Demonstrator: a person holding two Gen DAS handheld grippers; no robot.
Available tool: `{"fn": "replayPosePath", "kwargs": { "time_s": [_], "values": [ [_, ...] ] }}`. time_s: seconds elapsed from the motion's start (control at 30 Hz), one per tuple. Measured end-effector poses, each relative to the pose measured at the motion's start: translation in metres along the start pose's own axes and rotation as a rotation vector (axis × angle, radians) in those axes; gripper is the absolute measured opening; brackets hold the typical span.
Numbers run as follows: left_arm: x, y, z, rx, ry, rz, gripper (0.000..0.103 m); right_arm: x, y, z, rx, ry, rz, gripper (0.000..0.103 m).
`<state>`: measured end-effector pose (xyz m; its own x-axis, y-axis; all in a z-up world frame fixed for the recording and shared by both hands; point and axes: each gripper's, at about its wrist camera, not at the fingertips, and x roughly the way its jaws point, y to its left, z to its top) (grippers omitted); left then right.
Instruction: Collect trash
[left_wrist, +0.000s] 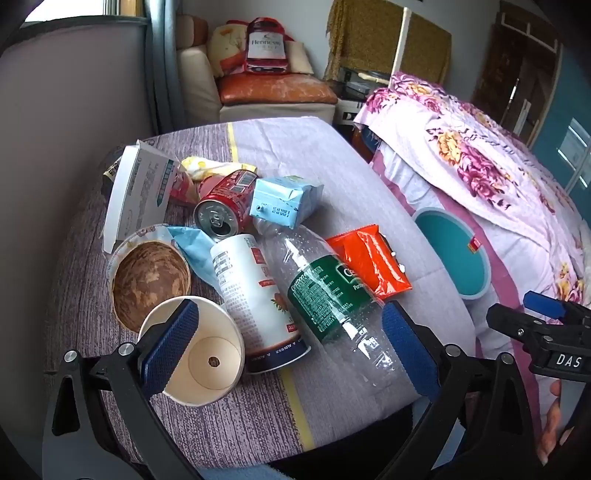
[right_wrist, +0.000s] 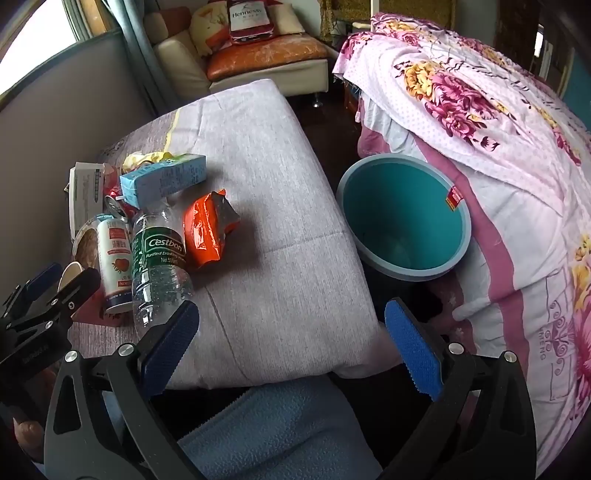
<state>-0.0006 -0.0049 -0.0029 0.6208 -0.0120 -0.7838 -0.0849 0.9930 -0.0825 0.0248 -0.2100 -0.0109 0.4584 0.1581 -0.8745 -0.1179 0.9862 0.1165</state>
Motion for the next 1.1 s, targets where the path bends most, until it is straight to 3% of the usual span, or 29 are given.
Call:
{"fn": "replayPosePath", "kwargs": {
  "time_s": [1.1],
  "values": [
    [0.003,0.006,0.000,-0.005,-0.014,0.013,0.099,0.015,0.004,0.007,0.003,0.051,0.006,0.097]
  ]
}}
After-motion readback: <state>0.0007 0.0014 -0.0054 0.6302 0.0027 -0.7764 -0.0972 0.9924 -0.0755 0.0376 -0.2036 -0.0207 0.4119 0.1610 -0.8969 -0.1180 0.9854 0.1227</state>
